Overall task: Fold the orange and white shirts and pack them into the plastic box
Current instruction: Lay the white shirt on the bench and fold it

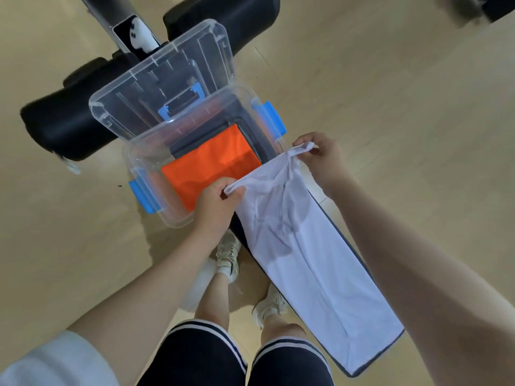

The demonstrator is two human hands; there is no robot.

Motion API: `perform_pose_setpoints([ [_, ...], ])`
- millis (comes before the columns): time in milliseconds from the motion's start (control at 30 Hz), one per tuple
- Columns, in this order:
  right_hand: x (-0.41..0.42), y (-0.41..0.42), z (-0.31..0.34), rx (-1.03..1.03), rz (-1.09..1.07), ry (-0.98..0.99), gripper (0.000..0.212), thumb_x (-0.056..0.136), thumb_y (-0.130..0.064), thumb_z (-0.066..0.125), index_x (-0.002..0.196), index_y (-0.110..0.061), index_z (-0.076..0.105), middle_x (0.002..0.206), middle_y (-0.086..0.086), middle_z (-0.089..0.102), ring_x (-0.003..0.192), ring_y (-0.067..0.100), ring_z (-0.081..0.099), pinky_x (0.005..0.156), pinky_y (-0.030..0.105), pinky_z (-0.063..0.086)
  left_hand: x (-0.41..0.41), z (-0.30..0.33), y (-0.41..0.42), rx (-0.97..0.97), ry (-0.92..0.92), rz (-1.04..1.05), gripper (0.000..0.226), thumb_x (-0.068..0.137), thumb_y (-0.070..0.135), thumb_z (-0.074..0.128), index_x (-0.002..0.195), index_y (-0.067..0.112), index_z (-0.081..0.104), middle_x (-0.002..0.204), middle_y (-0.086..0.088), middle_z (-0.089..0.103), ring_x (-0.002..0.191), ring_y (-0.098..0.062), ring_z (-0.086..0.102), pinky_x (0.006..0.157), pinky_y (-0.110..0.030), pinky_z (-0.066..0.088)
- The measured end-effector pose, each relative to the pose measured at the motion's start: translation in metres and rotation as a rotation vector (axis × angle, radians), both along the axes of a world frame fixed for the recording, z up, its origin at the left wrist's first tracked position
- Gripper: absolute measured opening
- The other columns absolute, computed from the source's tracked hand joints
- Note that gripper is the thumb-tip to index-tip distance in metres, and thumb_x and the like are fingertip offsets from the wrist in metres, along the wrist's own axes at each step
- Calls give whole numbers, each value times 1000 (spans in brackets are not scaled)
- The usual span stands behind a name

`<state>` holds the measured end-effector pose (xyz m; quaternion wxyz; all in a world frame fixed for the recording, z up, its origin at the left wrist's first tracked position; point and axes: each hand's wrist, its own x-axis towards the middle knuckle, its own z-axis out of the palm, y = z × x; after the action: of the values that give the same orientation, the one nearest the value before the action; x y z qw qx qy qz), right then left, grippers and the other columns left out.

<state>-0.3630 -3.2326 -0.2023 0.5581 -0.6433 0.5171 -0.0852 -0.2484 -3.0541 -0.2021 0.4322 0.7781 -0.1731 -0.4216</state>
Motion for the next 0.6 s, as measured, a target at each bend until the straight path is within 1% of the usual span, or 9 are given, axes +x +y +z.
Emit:
perform_pose_setpoints([
  [100,-35,7,-13,-17,12,90,34,72,3,52,68,-30,57,86,4,59,67,14,52,64,28,42,-33,-13,6,16,64,-27,13,88,16,57,78,25,56,71,6,55,62,-4,45,60,-15,38],
  [167,-69,16,-27,1,-1,166,38,71,6,52,67,-31,58,89,5,59,69,19,53,68,34,45,-62,-26,16,76,78,-73,15,88,17,57,79,29,55,73,9,55,65,-8,48,65,-24,41],
  [233,-104,27,-43,20,0,230,39,73,7,51,67,-30,58,88,7,59,72,21,54,69,34,45,-92,-41,27,128,80,-139,15,88,15,58,78,26,56,76,6,54,67,-13,48,67,-29,40],
  [333,-151,45,-69,64,-4,307,38,75,6,50,65,-29,59,78,6,62,69,20,53,64,28,40,-139,-60,44,150,-25,-213,5,85,9,62,86,13,64,92,2,47,72,-7,47,71,-18,38],
  [400,-177,55,-88,78,-1,327,40,75,7,46,66,-29,61,80,5,62,66,16,52,62,25,40,-170,-74,54,208,-138,-202,9,83,10,65,91,9,68,100,2,40,82,-8,47,74,-12,37],
  [467,-196,63,-100,97,19,346,36,77,5,43,74,-22,66,84,3,60,70,14,52,64,27,43,-200,-91,63,286,-162,-86,9,81,11,67,89,10,70,103,1,38,89,-13,47,82,-22,42],
  [500,-203,67,-106,108,28,335,30,77,3,44,78,-14,69,85,4,60,76,16,53,71,31,45,-213,-98,67,322,-122,-6,8,80,11,68,87,12,70,104,0,41,87,-15,50,81,-25,44],
  [567,-211,75,-114,129,4,295,22,74,-11,52,77,7,64,85,23,57,76,29,49,72,40,43,-236,-111,72,344,-18,129,2,80,14,67,80,16,67,97,-6,57,75,-18,56,70,-26,45],
  [600,-215,77,-121,122,-11,290,34,70,-22,55,74,11,59,81,30,53,70,33,46,66,40,39,-245,-115,74,339,42,195,3,80,15,65,78,16,65,87,-7,61,69,-17,55,64,-25,43],
])
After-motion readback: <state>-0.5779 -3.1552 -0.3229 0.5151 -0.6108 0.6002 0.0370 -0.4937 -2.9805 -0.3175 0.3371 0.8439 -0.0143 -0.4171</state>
